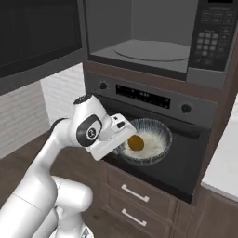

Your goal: Pick the avocado from the sink and place it in the bowl. Then pick the bowl and place it in the microwave. Then close the microwave door and press the start button.

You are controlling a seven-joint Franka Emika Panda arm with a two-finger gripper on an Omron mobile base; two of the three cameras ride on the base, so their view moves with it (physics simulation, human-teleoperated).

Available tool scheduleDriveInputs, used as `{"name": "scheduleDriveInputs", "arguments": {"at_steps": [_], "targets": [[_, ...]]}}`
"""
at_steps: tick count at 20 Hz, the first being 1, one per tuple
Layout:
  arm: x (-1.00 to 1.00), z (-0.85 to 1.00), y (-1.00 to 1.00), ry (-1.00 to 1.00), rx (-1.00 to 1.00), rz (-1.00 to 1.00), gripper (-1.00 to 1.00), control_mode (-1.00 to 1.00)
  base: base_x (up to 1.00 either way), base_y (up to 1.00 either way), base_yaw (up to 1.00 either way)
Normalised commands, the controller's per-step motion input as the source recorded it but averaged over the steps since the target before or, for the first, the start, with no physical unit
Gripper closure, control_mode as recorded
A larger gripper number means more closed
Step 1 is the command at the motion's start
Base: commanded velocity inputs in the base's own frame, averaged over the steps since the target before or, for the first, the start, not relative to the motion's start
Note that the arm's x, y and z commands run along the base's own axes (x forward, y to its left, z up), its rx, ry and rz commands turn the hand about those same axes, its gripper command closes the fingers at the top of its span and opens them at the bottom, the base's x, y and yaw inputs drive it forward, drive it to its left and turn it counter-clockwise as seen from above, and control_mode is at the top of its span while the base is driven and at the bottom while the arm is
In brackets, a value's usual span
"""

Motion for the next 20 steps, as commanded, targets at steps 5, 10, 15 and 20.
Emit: {"name": "scheduleDriveInputs", "arguments": {"at_steps": [5, 10, 15, 20], "targets": [[0.0, 0.0, 0.0, 0.0, 0.0, 0.0, 1.0, 1.0, 0.44, 0.38, -0.47], [0.0, 0.0, 0.0, 0.0, 0.0, 0.0, 1.0, 1.0, 0.7, 0.54, -0.34], [0.0, 0.0, 0.0, 0.0, 0.0, 0.0, 1.0, 1.0, 0.52, -0.06, -0.11], [0.0, 0.0, 0.0, 0.0, 0.0, 0.0, 1.0, 1.0, 0.42, -0.06, 0.0]]}}
